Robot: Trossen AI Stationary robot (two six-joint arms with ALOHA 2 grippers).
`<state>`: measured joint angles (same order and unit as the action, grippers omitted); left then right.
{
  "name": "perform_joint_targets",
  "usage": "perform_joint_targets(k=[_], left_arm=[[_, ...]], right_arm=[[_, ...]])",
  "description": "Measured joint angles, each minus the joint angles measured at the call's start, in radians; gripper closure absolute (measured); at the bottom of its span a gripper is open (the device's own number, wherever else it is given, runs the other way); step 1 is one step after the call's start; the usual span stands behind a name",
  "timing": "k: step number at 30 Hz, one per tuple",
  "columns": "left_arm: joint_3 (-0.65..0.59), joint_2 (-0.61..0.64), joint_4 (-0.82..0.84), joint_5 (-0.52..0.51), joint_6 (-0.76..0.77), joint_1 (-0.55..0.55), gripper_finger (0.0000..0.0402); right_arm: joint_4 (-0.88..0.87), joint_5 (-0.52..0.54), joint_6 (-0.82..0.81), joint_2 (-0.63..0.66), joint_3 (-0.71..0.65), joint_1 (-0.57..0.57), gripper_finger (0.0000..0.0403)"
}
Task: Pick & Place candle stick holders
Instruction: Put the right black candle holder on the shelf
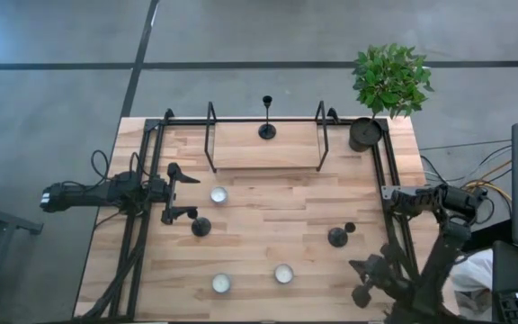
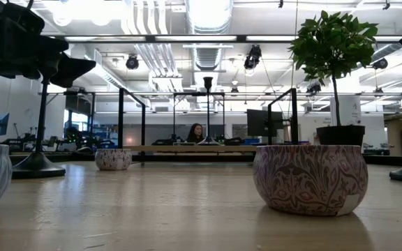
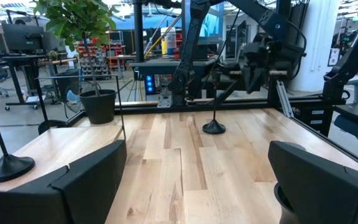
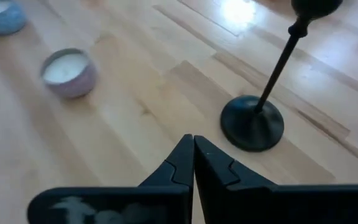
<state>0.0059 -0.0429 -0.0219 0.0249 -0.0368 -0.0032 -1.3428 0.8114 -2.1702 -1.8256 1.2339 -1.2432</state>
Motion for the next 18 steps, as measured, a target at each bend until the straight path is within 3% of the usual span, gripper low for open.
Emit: perform_joint_targets(k=[5, 9, 14, 18], left_arm=[[0.0, 0.0, 0.0, 0.0, 0.0, 0.0, 0.0003], [0.0, 0.0, 0.0, 0.0, 0.0, 0.0, 0.0003], [0.0, 0.0, 0.0, 0.0, 0.0, 0.0, 0.0003], [0.0, 0.0, 0.0, 0.0, 0.0, 0.0, 0.0003]], right_arm=[[-0.141, 0.003, 0.0, -0.023, 0.113, -0.032, 0.0394], [-0.227, 0.075, 0.002, -0.026, 0.21, -0.041, 0.0394], [-0.229, 0.106, -0.017, -0.037, 0.222, -0.05, 0.0394], [-0.229, 0.058, -0.011, -0.043, 0.205, -0.053, 0.0394]])
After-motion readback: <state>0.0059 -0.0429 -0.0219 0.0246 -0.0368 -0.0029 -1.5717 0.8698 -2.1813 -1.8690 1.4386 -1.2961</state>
